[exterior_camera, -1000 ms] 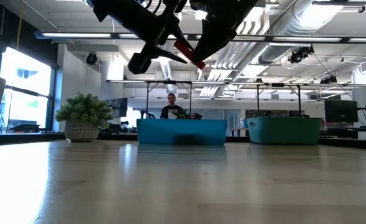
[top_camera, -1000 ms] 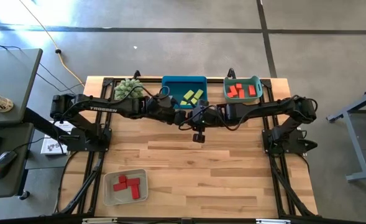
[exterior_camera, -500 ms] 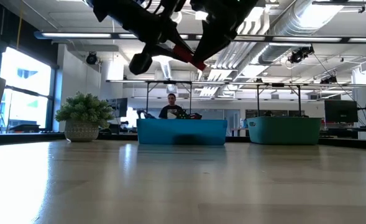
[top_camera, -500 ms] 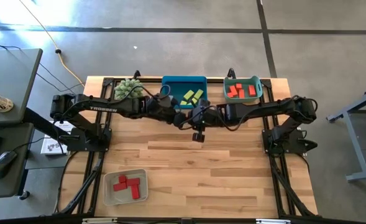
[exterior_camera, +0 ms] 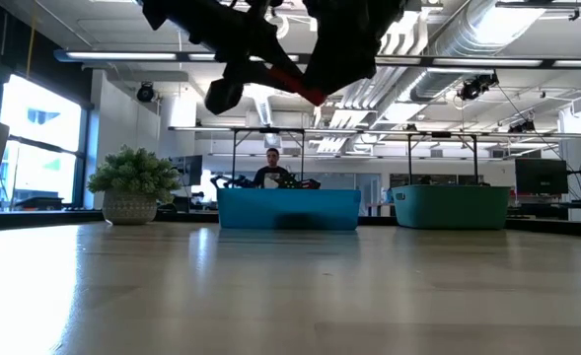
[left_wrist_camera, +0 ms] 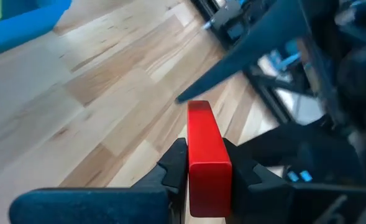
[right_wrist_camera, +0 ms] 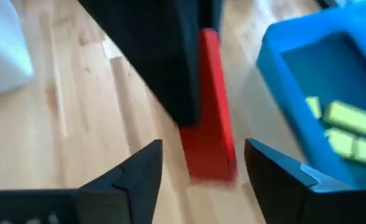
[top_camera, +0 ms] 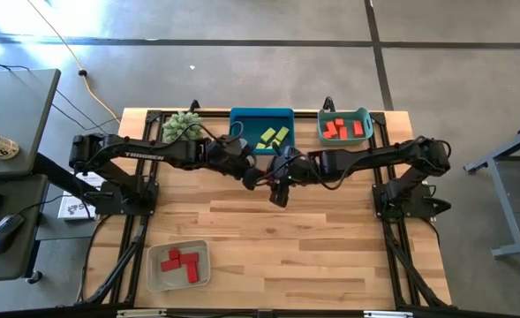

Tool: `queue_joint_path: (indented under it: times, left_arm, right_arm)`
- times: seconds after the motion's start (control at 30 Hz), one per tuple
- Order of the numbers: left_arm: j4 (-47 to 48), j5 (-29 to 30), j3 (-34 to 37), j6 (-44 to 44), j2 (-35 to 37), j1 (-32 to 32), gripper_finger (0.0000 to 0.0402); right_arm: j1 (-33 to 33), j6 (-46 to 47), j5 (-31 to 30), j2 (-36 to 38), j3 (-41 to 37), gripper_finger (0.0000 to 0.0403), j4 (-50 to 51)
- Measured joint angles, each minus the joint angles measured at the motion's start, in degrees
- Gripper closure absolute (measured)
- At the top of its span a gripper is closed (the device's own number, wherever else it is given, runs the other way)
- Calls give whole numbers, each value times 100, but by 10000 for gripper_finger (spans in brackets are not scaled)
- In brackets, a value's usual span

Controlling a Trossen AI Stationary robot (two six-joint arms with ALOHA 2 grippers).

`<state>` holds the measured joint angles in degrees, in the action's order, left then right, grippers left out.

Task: Sort & place blocks by color
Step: Put the red block into the gray bin

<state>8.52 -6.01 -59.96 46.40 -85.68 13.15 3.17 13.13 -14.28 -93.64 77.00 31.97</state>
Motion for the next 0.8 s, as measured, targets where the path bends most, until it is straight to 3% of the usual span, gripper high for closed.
queue_joint_path:
  times: [0.2,0.4,0.67,0.8]
  left_arm:
    - [1064,2,0,-508,451,-125,364]
    - [2592,-1,4,-1001,1184,-629,364]
    - [4440,1,2,-1118,1934,-1841,363]
    - [4862,112,4,-1032,2034,-2616,363]
  right_arm:
    - [6,934,433,48,184,184,323]
    - [38,1261,206,56,371,183,253]
    - [38,1857,-209,56,373,183,123]
    - [38,2027,-408,56,373,183,60]
